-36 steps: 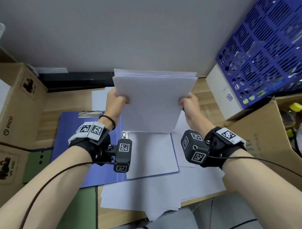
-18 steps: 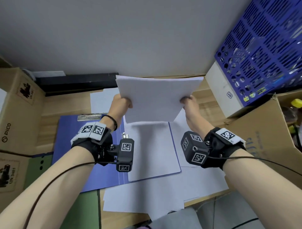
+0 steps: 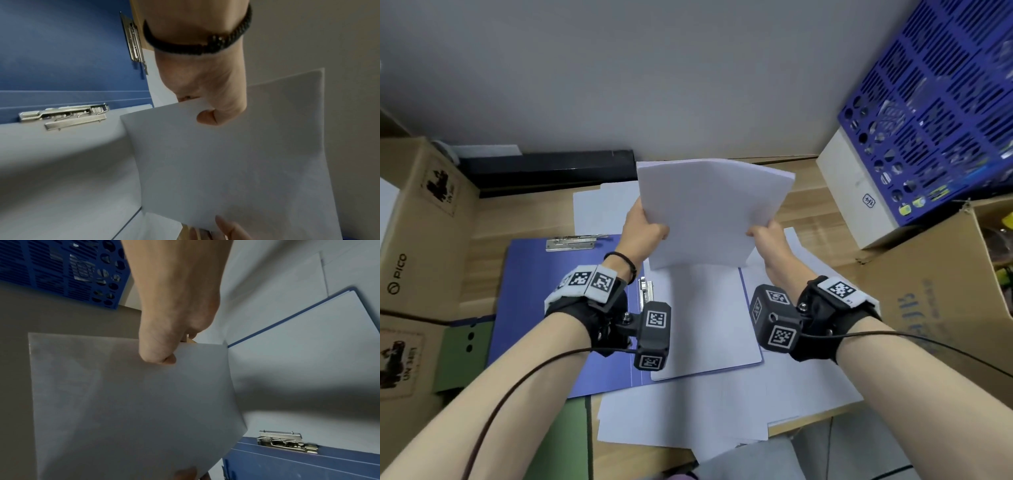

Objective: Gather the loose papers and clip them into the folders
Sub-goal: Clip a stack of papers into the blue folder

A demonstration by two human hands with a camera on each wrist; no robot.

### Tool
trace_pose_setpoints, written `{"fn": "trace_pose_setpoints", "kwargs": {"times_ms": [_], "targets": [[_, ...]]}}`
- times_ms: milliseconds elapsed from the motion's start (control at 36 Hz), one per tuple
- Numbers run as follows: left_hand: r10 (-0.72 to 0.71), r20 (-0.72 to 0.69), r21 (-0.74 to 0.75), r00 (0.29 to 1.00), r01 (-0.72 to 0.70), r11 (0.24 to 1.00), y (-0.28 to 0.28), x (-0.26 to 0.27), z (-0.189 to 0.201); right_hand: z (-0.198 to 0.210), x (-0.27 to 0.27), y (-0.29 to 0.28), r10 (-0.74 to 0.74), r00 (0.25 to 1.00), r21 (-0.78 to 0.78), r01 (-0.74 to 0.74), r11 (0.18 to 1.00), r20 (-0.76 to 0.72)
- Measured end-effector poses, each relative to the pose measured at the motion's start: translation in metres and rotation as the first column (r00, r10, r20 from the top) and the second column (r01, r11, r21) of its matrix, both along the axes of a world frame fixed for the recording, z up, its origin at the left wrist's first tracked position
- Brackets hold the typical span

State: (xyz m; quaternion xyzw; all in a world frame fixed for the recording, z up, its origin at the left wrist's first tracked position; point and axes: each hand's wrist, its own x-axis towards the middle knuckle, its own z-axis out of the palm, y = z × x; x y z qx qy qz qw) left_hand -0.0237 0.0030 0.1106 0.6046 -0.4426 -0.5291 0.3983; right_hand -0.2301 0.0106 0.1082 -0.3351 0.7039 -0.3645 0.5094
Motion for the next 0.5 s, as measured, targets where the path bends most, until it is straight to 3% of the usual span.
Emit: {"fn": "trace_pose_setpoints", "kwargs": {"times_ms": [111, 333, 500], "targets": [[0.028, -0.018, -0.028, 0.999, -0.028, 0.999, 0.001, 0.001, -0.007, 0.002, 0.000, 0.001, -0.017, 1.000, -0.006, 0.017, 1.000, 0.003], [-0.042, 0.016, 0.083, 0.999, 0.040, 0.996, 0.004, 0.005, -0.016, -0.003, -0.008, 0.007, -0.020, 1.000, 0.030, 0.020, 0.999, -0.004], [0.029, -0.007, 0.006, 1.000, -0.029, 1.000, -0.010, 0.005, -0.002, 0.013, -0.006, -0.010, -0.044, 0.999, -0.057, 0.045, 0.997, 0.022]]}}
